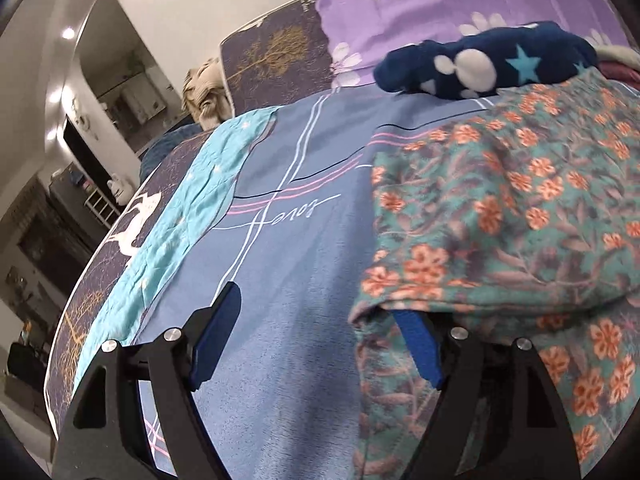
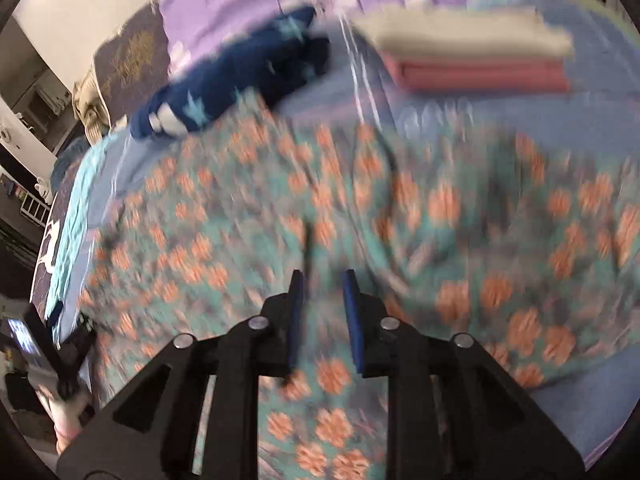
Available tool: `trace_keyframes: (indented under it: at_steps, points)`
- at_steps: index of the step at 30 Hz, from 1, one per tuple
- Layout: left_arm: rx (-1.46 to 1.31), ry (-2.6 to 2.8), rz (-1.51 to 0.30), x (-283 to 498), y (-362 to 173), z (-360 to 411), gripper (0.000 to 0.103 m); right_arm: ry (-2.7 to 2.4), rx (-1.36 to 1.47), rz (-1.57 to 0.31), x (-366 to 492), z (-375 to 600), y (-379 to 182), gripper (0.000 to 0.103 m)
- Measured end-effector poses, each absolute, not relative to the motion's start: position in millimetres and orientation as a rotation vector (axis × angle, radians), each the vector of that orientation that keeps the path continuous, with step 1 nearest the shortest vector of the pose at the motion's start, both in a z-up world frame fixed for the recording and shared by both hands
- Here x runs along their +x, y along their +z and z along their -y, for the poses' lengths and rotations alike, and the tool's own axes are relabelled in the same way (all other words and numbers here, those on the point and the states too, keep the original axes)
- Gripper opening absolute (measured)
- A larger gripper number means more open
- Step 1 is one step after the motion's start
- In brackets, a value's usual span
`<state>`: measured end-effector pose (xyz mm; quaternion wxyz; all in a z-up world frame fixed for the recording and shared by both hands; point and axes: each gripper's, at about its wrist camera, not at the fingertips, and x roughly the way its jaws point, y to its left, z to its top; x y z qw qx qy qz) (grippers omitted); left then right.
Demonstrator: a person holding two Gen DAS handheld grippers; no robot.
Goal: Fold small clothes
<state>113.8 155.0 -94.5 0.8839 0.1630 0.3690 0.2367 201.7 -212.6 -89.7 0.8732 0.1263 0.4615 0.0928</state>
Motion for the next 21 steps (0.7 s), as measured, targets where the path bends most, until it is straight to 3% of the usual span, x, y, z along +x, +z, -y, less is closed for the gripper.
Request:
trace_keyframes:
  at_steps: [2, 4, 10, 16, 21]
  points:
    - [0.336, 0.487, -0.779, 115, -96, -156, 0.078, 0.306, 0.171, -0.918, 211, 180, -63, 0.025]
    - [0.317, 0.477, -0.788, 116, -97, -159, 0.078, 0.488, 0.075, -0.913, 224, 128, -42, 0.038]
    - [0.196, 0.427, -0.808, 115, -98, -176, 0.077, 0.872, -0.068, -1.010, 269, -25, -26, 0.042]
    - [0.040, 0.288, -0.815, 114, -100, -193, 0.049, 0.930, -0.235, -1.131, 307, -136, -69, 0.042]
    - [-0.030, 0.207, -0.809, 115, -102, -199, 0.032, 0.932, -0.325, -1.199, 312, -166, -105, 0.051]
